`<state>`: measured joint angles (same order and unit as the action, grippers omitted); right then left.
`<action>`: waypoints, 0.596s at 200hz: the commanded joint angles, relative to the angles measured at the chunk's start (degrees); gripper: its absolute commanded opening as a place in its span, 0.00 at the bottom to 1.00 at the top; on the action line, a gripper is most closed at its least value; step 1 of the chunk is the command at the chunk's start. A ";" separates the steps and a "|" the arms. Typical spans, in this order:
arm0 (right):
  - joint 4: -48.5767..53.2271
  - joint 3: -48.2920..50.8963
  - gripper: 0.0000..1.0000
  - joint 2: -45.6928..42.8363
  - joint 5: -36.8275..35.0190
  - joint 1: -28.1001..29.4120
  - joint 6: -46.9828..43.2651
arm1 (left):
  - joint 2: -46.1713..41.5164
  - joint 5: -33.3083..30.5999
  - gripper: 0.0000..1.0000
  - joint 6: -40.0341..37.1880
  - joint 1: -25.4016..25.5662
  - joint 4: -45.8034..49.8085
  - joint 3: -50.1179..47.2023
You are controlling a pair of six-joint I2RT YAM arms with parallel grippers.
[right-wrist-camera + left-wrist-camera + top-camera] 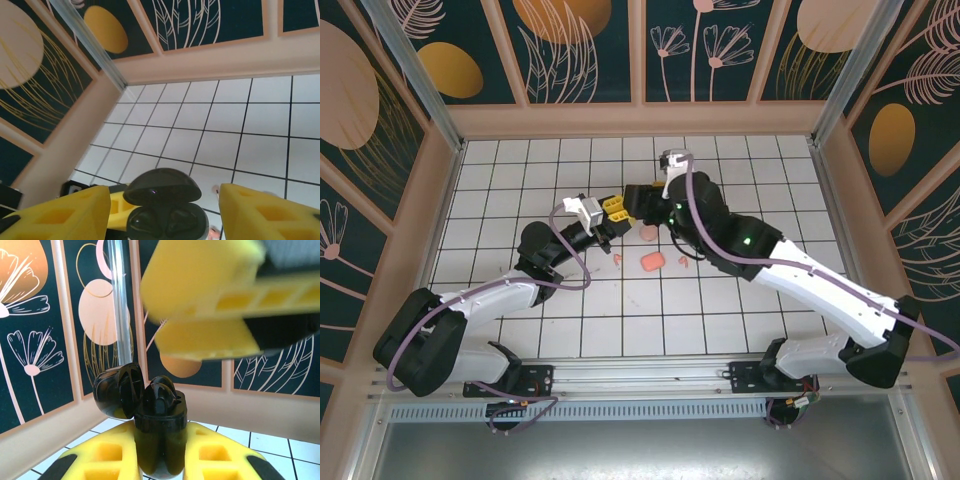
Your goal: Insert the wireless bluetooth earbuds into the charging case
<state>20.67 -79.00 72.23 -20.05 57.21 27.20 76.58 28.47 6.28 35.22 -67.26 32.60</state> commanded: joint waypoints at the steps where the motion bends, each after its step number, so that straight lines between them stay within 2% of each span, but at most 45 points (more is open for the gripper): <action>1: 1.71 -4.62 0.62 -3.69 1.86 -1.78 0.93 | 0.17 0.13 0.00 0.90 0.36 -2.93 0.86; 28: 6.04 -8.42 0.61 -2.06 9.59 -7.58 2.04 | 0.10 0.43 0.00 0.84 0.32 -2.91 -0.05; 46: 9.87 -11.99 0.56 1.54 17.00 -12.28 2.11 | -0.15 1.08 0.00 0.11 0.31 -1.72 -0.35; 90: 18.12 -21.62 0.32 13.35 31.12 -16.98 -2.53 | -0.52 4.48 0.00 -2.04 0.35 4.18 0.10; 119: 22.57 -26.91 0.16 19.55 36.64 -18.05 -5.15 | -0.90 5.14 0.00 -2.50 0.29 5.43 -0.08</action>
<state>36.38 -101.08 88.36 7.90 40.07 25.34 76.55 31.57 5.15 35.22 -62.85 32.58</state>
